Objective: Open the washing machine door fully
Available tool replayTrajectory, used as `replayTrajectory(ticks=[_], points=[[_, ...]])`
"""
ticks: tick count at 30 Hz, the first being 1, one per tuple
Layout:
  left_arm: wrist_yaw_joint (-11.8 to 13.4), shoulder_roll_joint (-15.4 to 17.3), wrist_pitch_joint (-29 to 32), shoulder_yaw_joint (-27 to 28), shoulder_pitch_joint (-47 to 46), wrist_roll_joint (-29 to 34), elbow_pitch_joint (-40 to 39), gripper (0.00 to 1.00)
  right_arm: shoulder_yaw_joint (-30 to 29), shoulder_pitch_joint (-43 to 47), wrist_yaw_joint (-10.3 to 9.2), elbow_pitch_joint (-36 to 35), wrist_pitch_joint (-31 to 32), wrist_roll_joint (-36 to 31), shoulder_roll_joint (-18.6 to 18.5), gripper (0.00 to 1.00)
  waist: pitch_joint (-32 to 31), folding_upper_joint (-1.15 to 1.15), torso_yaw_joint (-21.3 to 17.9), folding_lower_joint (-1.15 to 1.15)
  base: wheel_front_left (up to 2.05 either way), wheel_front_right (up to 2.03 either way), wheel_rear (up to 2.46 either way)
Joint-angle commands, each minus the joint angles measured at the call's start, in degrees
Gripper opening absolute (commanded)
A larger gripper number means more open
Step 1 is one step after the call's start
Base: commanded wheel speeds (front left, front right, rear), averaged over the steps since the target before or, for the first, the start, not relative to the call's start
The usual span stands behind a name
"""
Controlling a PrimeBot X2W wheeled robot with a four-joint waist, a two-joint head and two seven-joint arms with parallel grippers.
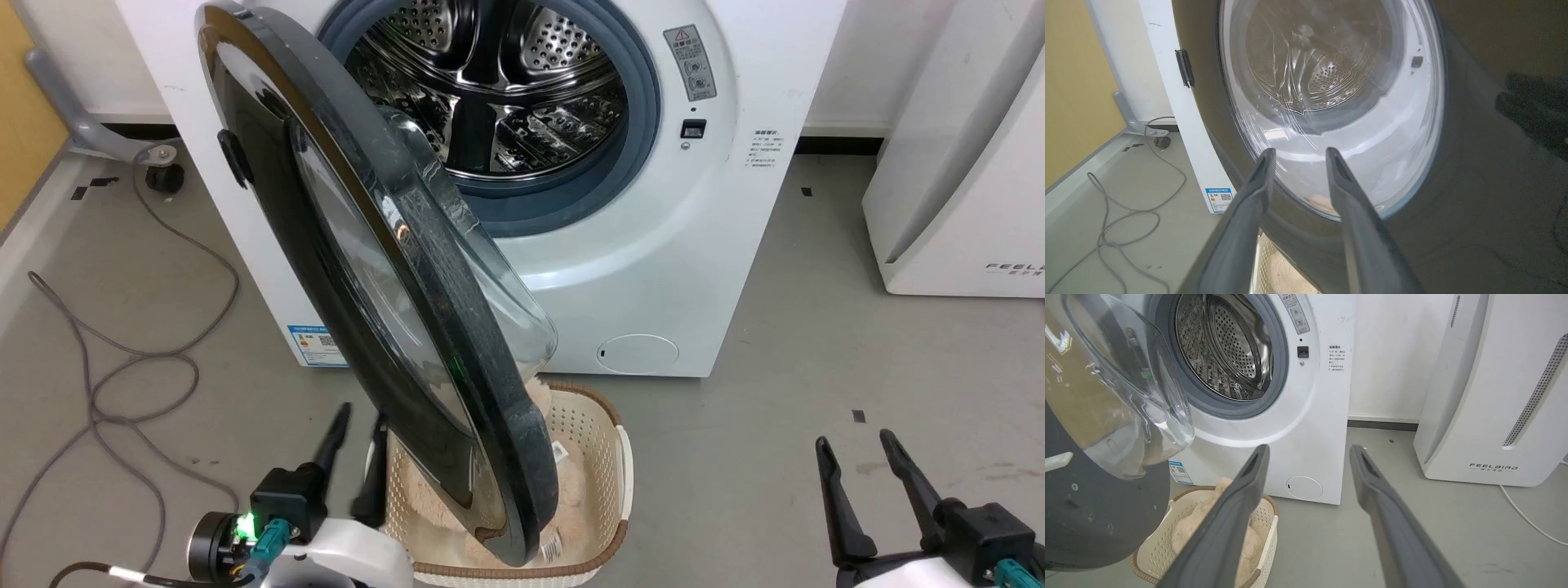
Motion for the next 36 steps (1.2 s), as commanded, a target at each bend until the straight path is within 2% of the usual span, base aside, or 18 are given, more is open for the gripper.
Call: replayTrajectory(ticks=[1,10,19,29,36], points=[[-0.2,0.1,-0.3,-0.1,0.0,0.2,-0.2,0.00,0.1,0.1,-0.04,0.3,-0.3,0.2,0.3,1.00,0.0,0.00,0.0,0.00,0.00,0.00,0.00],[-0.5,0.1,-0.3,0.2,-0.3,0.5,-1.3,0.00,0.3,-0.5,-0.04,1.2,-0.7,0.9,0.3,1.00,0.2,0.00,0.0,0.00,0.00,0.00,0.00],[0.1,0.3,-0.3,1.8,-1.4,1.3,-7.6,0.00,0.0,-0.3,-0.04,2.0,-0.8,1.5,0.3,1.00,-0.2,0.00,0.4,0.00,0.00,0.00,0.00],[0.2,0.8,-0.3,2.8,-3.6,2.4,-24.5,0.00,0.1,-0.4,-0.04,2.7,-1.0,1.7,0.3,1.00,-0.6,0.00,0.7,0.00,0.00,0.00,0.00],[-1.0,0.6,-0.3,-0.1,-5.0,2.9,-36.6,0.00,0.2,-0.5,-0.04,2.9,-1.1,1.7,0.3,1.00,-0.4,0.00,0.5,0.00,0.00,0.00,0.00]])
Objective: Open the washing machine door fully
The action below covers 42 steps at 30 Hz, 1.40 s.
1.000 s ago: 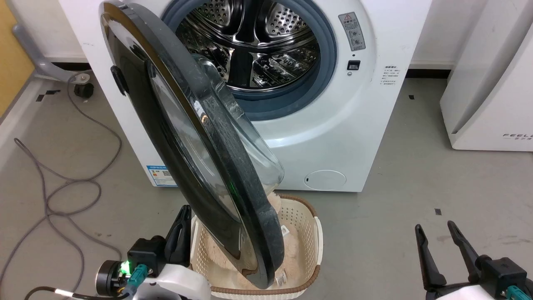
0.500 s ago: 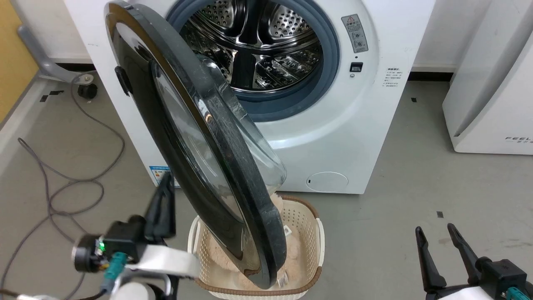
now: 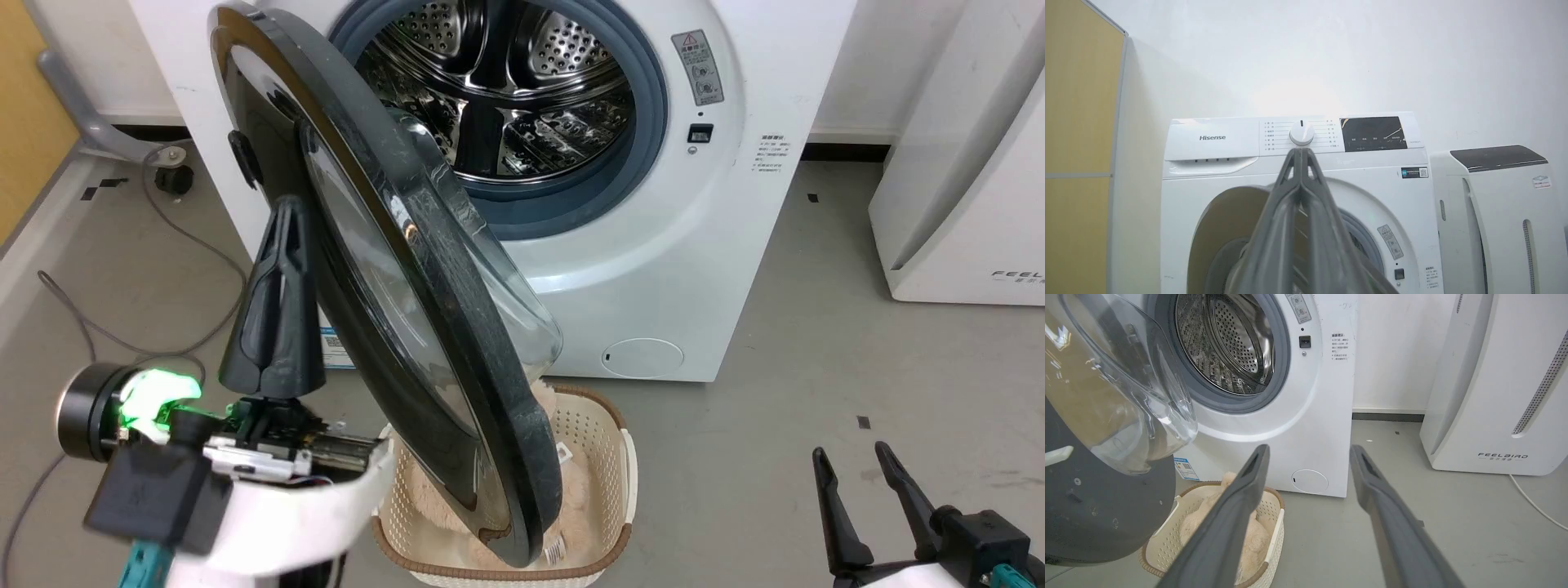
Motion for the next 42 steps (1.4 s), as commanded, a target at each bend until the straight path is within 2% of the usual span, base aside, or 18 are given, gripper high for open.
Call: replayTrajectory(ticks=[1,6,7,8,9,10,19,22,26,33,42], points=[[-0.3,0.1,-0.2,-0.9,-0.8,0.3,-1.7,0.00,-0.1,-0.4,-0.04,0.2,-0.4,0.3,0.3,1.00,0.0,0.00,-0.1,0.00,0.00,0.00,0.00],[-1.6,0.0,-0.2,-6.2,-0.6,-0.8,-6.9,0.00,-0.2,-0.4,-0.04,0.4,-0.3,0.2,0.3,1.00,0.0,0.00,-0.1,0.00,0.00,0.00,0.00],[-2.6,-0.1,1.0,-10.8,0.0,-2.4,-7.8,0.00,-0.3,-0.3,-0.04,0.5,-0.2,0.2,0.3,1.00,0.0,0.00,-0.1,0.00,0.00,0.00,0.00],[-2.9,-0.1,1.8,-12.4,0.3,-3.2,-7.7,0.00,-0.3,-0.3,-0.04,0.5,-0.1,0.2,0.3,1.00,0.0,0.00,0.0,0.00,0.00,0.00,0.00],[-3.2,-0.1,2.7,-13.8,0.6,-3.9,-7.3,0.00,-0.3,-0.3,-0.04,0.6,0.0,0.1,0.3,1.00,0.0,0.00,0.0,0.00,0.00,0.00,0.00],[-3.8,-0.2,6.1,-18.0,2.1,-6.6,-5.7,0.00,-0.3,-0.2,-0.04,0.7,0.2,0.1,0.3,1.00,-0.2,0.00,0.0,0.00,0.00,0.00,0.00],[-4.7,0.0,18.3,-28.1,6.5,-12.8,1.3,0.00,-0.3,-0.1,-0.04,1.0,0.5,0.2,0.3,1.00,0.2,0.00,0.3,0.00,0.00,0.00,0.00],[-4.3,0.1,21.3,-28.9,7.1,-13.5,5.1,0.00,-0.3,-0.3,-0.04,1.1,0.5,0.3,0.3,1.00,0.4,0.00,0.3,0.00,0.00,0.00,0.00],[-3.4,0.1,22.4,-29.0,6.4,-13.8,11.2,0.00,-0.2,-0.6,-0.04,1.4,0.5,0.4,0.3,1.00,0.7,0.00,0.3,0.00,0.00,0.00,0.00],[0.4,-0.2,18.3,-28.3,2.3,-12.6,19.8,0.00,0.0,-1.0,-0.04,2.2,0.6,0.6,0.3,1.00,0.8,0.00,-0.3,0.00,0.00,0.00,0.00],[5.4,-0.3,13.6,-27.3,-0.2,-12.7,23.2,0.00,0.0,-1.0,-0.04,3.2,0.4,1.2,0.3,1.00,0.9,0.00,-0.3,0.00,0.00,0.00,0.00]])
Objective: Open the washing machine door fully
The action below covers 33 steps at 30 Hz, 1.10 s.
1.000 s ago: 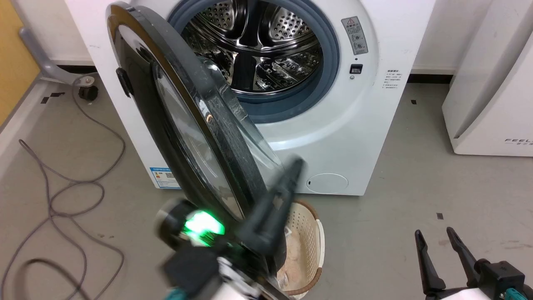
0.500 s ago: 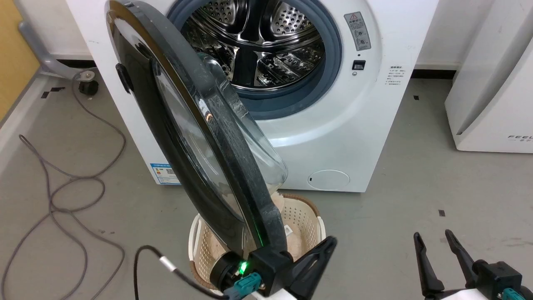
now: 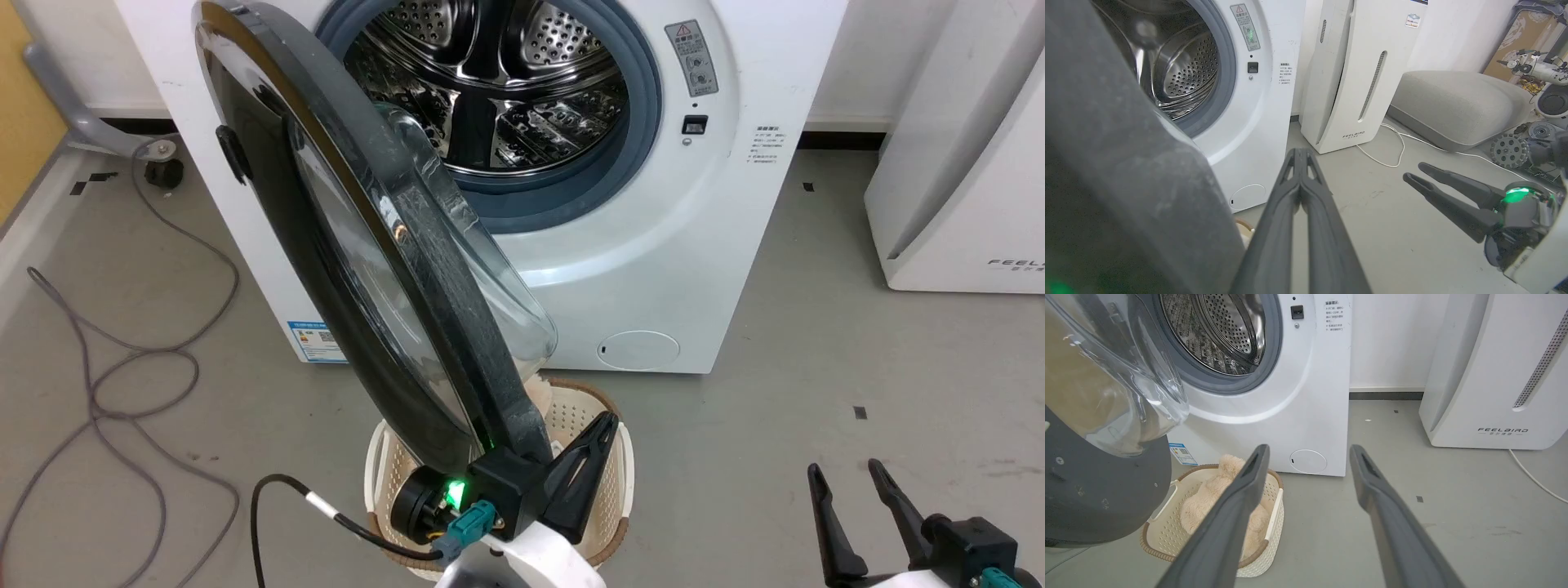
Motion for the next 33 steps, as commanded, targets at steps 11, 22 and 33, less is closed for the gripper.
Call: replayTrajectory(ticks=[11,22,33], points=[[3.7,3.3,1.7,1.6,5.1,-0.2,-6.0,0.00,0.0,-0.1,-0.04,1.0,-0.4,1.3,0.2,1.00,-1.5,0.00,3.1,0.00,0.00,0.00,0.00],[7.6,5.0,2.2,2.7,10.9,-0.1,-12.2,0.00,-0.4,0.5,-0.04,1.0,-0.4,1.3,0.2,1.00,-1.7,0.00,8.2,0.00,0.00,0.00,0.00],[11.8,6.5,0.0,6.1,15.2,0.2,-14.9,0.00,-1.2,0.5,-0.04,-0.1,-0.1,1.0,0.2,1.00,-0.5,0.00,14.2,0.00,0.00,0.00,0.00]])
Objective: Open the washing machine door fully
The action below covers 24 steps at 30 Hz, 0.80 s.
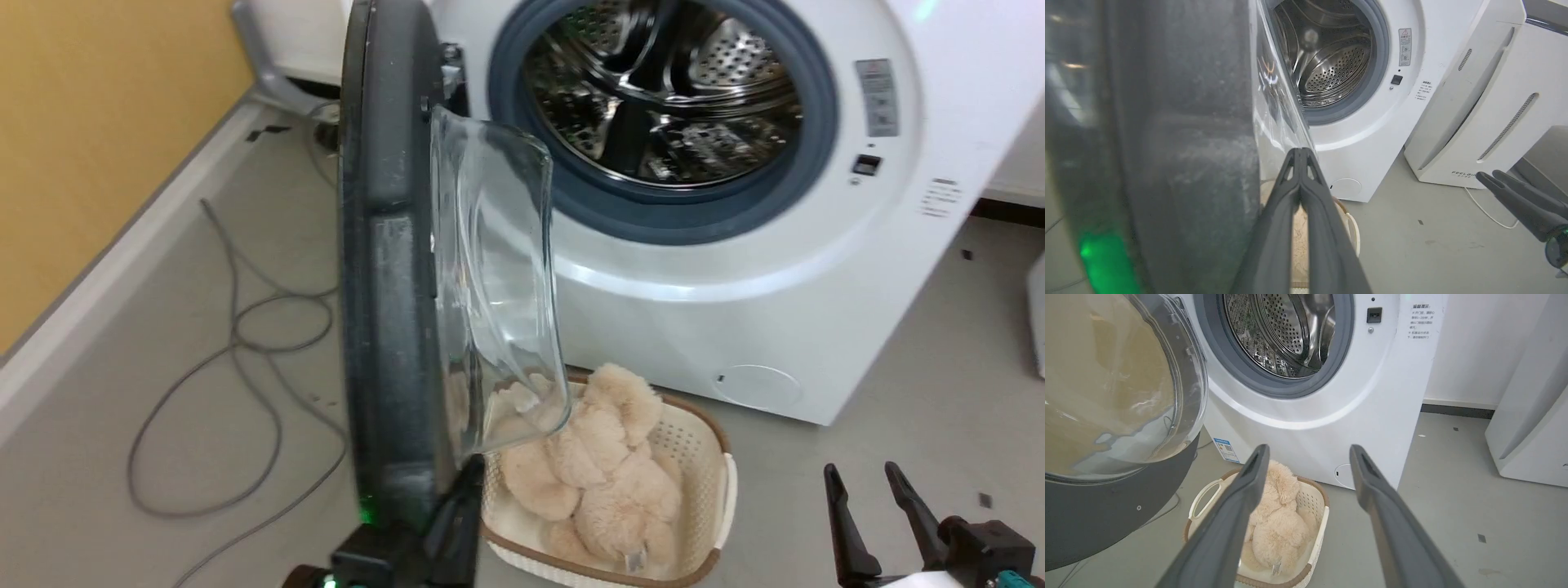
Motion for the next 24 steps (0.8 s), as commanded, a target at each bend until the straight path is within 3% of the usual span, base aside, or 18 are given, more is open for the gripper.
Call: replayTrajectory(ticks=[1,12,24], points=[[0.8,0.7,-0.5,1.1,0.9,0.2,-0.2,0.00,-0.3,0.4,-0.04,-0.4,0.0,-0.3,0.2,1.00,0.5,0.00,1.4,0.00,0.00,0.00,0.00],[4.2,3.2,-4.0,7.5,3.2,-0.5,0.7,0.00,-1.1,0.1,-0.04,-1.3,0.6,-0.6,0.2,1.00,1.4,0.00,6.0,0.00,0.00,0.00,0.00],[3.6,8.5,-10.5,19.8,-1.9,-5.6,10.6,0.00,-0.9,-0.5,-0.04,-2.3,1.3,-0.5,0.2,1.00,2.5,0.00,4.7,0.00,0.00,0.00,0.00]])
